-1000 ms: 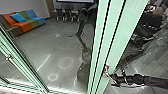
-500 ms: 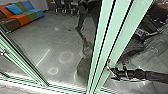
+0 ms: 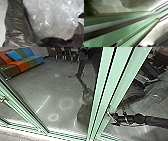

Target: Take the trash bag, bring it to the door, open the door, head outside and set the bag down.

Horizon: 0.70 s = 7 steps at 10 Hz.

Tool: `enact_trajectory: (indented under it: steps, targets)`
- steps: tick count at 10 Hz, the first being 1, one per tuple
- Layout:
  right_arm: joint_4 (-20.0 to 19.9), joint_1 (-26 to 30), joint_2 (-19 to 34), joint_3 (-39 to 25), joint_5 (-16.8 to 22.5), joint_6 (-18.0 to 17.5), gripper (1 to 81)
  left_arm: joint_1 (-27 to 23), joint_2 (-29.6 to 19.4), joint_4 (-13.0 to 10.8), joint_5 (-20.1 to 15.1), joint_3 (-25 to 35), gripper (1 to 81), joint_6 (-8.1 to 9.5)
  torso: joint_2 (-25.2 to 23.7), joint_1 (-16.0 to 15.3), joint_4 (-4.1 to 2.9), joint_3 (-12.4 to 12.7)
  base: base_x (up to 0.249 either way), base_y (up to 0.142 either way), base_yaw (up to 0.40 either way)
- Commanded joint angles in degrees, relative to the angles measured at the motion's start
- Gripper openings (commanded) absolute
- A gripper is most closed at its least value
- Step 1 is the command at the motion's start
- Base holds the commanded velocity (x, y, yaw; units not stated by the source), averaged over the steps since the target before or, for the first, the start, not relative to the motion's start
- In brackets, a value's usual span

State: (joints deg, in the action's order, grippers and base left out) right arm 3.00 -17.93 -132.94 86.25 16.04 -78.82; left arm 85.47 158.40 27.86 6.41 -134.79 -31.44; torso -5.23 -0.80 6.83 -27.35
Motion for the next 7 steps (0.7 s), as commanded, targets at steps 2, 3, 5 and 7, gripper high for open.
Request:
enact_trajectory:
  steps: [2,3,5,7]
  targets:
    - [-1.6,19.1,0.5,0.8,-4.4,-0.4,81.1,1.0,-0.6,0.3,-5.1,0.5,1.0,-0.11,0.0,0.0,0.00,0.0,0.000,0.000,0.000]
    - [-1.6,19.5,0.6,0.7,-4.4,-0.4,81.1,1.0,-0.6,0.3,-5.1,0.5,1.0,-0.11,0.0,0.0,0.00,0.0,0.000,0.000,0.000]
    - [-1.6,19.6,0.8,0.7,-4.4,-0.5,81.1,1.1,-0.6,0.3,-5.1,0.5,1.0,-0.11,0.0,0.0,0.00,0.0,0.000,0.000,0.000]
    - [-1.6,20.4,2.5,0.8,-4.1,-0.5,81.1,1.2,-0.5,0.3,-5.0,0.5,1.0,-0.11,0.0,0.0,-0.02,0.0,0.000,0.000,0.000]
